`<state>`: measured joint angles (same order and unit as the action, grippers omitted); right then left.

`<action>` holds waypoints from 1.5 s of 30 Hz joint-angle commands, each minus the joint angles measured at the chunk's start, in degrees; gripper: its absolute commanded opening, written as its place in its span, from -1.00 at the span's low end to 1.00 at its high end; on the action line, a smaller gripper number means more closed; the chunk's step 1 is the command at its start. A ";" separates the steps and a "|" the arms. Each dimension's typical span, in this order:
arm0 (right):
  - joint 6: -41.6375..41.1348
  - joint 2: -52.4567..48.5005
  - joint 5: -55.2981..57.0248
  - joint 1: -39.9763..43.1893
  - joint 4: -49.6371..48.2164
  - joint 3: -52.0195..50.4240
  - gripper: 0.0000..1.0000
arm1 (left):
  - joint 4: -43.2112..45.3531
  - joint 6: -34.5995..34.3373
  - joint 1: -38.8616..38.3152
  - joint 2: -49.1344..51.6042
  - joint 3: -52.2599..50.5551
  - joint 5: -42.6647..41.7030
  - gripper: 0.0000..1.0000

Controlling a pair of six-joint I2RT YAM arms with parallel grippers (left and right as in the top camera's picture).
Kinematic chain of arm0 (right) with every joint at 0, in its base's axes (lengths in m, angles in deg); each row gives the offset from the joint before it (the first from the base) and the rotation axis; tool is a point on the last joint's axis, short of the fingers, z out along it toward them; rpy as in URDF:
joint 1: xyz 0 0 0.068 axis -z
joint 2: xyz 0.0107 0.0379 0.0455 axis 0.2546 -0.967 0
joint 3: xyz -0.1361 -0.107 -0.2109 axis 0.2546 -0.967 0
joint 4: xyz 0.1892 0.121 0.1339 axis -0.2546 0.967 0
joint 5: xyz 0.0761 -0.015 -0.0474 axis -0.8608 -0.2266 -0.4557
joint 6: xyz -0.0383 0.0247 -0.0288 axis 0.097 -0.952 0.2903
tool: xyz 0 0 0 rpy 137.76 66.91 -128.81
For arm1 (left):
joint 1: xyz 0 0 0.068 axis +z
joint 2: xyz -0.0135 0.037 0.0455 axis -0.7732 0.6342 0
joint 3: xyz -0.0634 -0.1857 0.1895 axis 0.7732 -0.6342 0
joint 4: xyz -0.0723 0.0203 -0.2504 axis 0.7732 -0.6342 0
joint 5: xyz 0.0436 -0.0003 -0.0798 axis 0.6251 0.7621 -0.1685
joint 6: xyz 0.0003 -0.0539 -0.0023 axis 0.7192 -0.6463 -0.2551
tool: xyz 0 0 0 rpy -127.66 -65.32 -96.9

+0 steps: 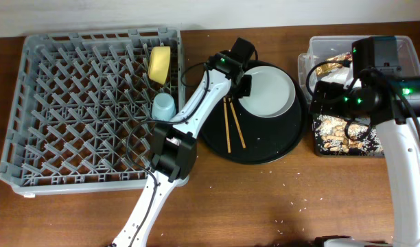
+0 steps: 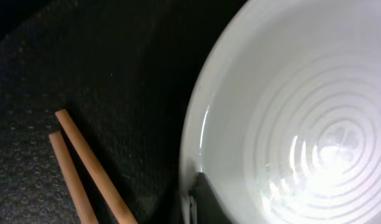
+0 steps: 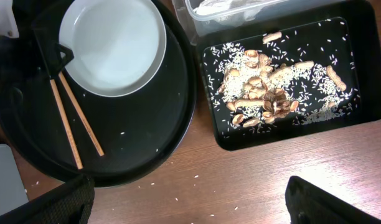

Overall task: Sort waste into correct bins and load items into the dishwasher rack
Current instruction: 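Grasp the white plate edge with the left gripper, then stand the white plate upright in the rack with left gripper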

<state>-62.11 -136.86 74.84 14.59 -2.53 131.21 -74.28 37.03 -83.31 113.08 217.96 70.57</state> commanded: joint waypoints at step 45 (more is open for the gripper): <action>-0.20 -0.15 1.11 0.24 0.02 -0.13 0.97 | -5.03 32.33 24.30 -19.04 6.60 53.86 -1.00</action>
<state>-62.08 -136.86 74.84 14.59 -2.53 131.21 -79.64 68.81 -59.09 95.13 225.35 122.86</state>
